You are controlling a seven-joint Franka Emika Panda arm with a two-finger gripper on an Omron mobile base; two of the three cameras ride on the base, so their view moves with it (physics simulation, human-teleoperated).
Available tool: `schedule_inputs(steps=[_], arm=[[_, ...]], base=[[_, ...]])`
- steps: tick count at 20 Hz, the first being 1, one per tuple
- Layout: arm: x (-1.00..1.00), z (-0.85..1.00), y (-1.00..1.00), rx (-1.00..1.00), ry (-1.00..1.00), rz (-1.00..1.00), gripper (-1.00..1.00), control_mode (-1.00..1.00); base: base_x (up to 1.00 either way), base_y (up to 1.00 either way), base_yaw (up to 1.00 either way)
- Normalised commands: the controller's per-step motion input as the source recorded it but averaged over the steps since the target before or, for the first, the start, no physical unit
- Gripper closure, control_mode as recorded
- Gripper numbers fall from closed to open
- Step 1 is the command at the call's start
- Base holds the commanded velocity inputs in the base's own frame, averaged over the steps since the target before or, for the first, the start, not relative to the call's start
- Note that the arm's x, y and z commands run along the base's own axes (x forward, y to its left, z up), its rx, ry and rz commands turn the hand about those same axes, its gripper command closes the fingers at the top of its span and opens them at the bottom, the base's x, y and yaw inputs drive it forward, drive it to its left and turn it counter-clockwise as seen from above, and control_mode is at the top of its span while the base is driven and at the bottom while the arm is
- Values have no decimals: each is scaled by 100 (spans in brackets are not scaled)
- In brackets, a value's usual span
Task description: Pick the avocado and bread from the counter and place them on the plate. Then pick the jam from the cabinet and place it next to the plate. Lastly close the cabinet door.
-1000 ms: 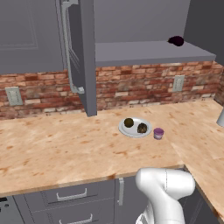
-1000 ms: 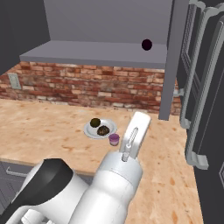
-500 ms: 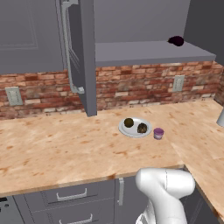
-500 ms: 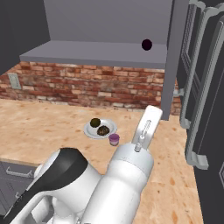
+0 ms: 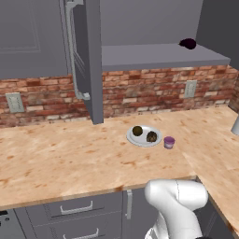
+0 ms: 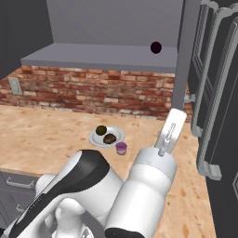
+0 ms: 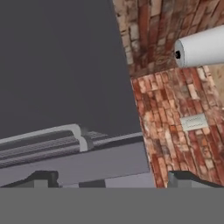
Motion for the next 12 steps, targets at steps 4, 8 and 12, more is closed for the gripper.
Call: schedule_inputs(steps=[4, 8, 12], arm=[[2, 0, -24, 0, 0, 0, -100, -100], [1, 0, -17, 0, 0, 0, -100, -100], [2, 0, -14, 0, 0, 0, -100, -100]], base=[[0, 0, 0], [0, 0, 0], [0, 0, 0]])
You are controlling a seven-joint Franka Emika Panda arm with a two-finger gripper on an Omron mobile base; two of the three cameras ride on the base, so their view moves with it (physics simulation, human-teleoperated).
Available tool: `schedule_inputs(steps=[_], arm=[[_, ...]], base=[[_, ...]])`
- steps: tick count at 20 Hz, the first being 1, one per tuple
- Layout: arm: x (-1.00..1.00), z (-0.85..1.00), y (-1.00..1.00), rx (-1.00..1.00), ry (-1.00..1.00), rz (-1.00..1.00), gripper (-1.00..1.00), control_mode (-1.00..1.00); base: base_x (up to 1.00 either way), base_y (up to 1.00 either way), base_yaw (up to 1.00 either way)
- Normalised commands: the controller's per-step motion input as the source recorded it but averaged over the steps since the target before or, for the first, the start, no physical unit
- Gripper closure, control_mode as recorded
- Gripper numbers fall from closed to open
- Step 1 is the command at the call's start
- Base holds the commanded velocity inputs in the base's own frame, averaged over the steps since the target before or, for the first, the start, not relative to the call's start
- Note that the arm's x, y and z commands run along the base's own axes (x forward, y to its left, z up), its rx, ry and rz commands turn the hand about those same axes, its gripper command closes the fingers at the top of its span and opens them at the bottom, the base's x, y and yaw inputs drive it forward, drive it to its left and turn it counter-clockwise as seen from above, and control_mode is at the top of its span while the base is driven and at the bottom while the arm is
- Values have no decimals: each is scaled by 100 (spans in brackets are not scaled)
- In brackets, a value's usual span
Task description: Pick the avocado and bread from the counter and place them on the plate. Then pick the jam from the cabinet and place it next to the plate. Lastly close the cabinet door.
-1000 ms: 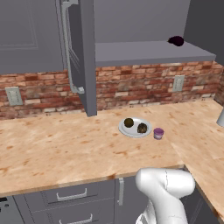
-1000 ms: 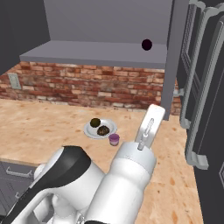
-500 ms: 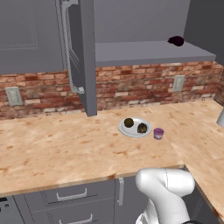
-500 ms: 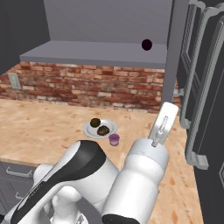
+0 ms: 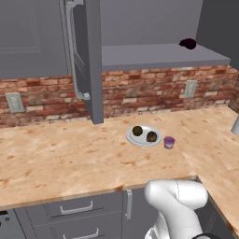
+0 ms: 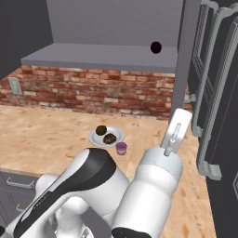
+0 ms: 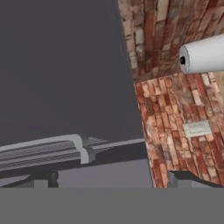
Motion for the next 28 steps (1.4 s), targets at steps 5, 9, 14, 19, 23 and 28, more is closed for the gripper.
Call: schedule_inputs(steps=[5, 9, 14, 19, 23, 28], arm=[[2, 0, -17, 0, 0, 2, -100, -100], [6, 0, -20, 0, 0, 7, -100, -100], [16, -2, -17, 0, 1, 11, -100, -100], [22, -6, -19, 0, 4, 10, -100, -100], [19, -13, -28, 0, 6, 9, -100, -100], [22, -20, -31, 0, 9, 4, -100, -100]], base=[[0, 0, 0], [0, 0, 0], [0, 0, 0], [0, 0, 0], [0, 0, 0], [0, 0, 0]])
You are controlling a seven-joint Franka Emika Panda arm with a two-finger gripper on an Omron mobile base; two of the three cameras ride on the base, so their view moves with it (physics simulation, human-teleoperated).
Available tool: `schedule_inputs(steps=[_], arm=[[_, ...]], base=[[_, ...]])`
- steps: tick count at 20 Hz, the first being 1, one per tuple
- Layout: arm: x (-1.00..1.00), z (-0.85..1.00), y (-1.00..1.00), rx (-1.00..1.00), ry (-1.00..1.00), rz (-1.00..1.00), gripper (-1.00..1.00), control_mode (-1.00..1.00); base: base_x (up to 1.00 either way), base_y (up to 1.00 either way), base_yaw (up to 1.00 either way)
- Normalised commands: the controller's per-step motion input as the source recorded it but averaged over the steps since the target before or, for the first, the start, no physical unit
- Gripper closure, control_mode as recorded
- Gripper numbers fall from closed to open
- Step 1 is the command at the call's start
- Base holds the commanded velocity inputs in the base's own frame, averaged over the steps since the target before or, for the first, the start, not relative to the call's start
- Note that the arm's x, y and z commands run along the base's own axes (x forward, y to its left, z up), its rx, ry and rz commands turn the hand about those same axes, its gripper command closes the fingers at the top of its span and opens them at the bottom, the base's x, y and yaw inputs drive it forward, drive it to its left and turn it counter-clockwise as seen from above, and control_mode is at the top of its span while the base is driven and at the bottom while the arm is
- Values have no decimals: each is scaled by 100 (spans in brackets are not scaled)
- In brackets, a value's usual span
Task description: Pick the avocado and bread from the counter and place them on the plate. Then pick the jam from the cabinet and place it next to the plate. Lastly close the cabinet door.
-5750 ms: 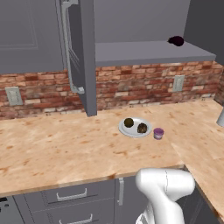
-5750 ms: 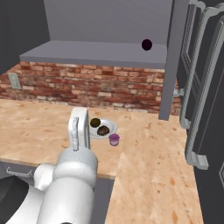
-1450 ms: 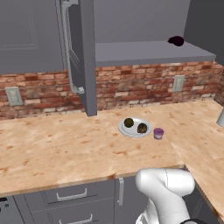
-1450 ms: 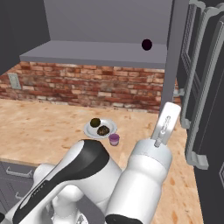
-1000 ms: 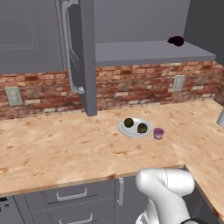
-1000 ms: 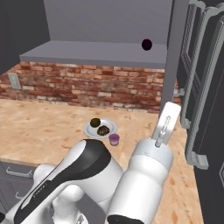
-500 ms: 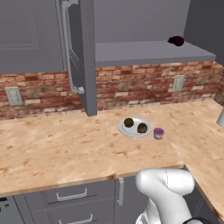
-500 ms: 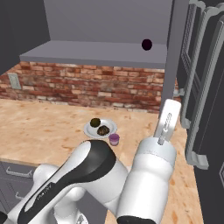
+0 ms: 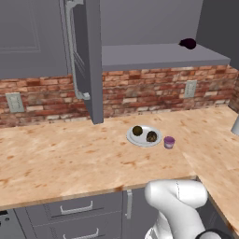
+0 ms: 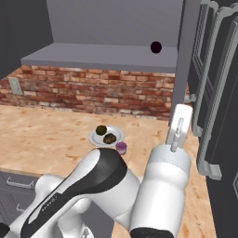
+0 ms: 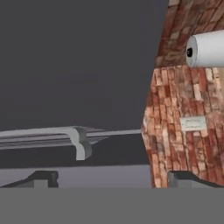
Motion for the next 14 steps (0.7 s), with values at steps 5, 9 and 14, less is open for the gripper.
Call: schedule_inputs(steps=[5, 9, 14], arm=[[35, -23, -32, 0, 9, 0, -100, -100], [49, -25, -39, 2, 13, 0, -100, -100], [57, -21, -43, 8, 17, 0, -100, -100]], base=[[0, 0, 0], [0, 0, 0], [0, 0, 0]])
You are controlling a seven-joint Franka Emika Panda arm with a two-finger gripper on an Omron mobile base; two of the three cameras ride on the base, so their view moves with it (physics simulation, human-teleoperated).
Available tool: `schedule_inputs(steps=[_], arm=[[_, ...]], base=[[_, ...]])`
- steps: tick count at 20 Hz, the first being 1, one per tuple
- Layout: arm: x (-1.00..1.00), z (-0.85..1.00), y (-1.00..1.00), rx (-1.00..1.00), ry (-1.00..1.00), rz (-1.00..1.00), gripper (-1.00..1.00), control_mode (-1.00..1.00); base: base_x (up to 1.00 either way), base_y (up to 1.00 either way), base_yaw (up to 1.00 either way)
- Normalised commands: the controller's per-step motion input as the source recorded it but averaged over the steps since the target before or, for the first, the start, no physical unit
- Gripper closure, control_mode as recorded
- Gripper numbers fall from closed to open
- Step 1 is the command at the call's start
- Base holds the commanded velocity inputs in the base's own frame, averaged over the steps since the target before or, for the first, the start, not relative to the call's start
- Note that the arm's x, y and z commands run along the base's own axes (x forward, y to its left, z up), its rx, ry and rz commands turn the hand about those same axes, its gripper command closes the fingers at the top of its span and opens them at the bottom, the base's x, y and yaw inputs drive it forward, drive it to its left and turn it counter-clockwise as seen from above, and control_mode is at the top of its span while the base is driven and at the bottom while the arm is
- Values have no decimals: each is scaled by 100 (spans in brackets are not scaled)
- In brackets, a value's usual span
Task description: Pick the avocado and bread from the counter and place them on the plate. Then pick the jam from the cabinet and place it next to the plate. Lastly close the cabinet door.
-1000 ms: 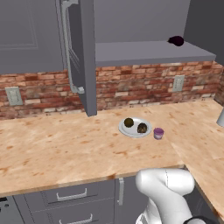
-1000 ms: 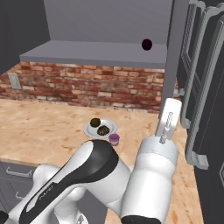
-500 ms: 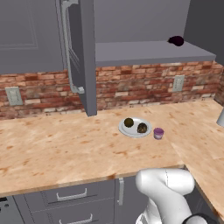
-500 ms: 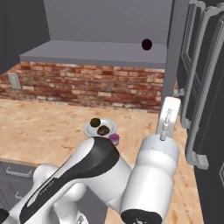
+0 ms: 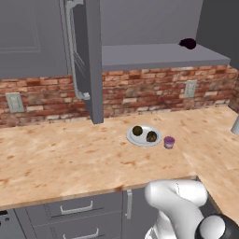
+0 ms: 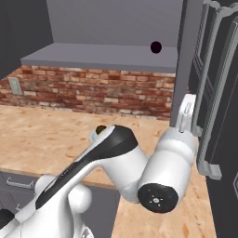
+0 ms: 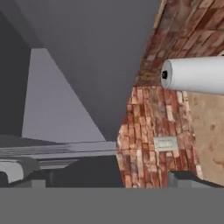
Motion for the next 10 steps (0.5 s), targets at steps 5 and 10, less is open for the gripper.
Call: schedule_inputs(steps=[5, 10], arm=[[43, -21, -26, 6, 13, 0, -100, -100], [16, -13, 30, 0, 13, 5, -100, -100]], base=[[0, 0, 0], [0, 0, 0]])
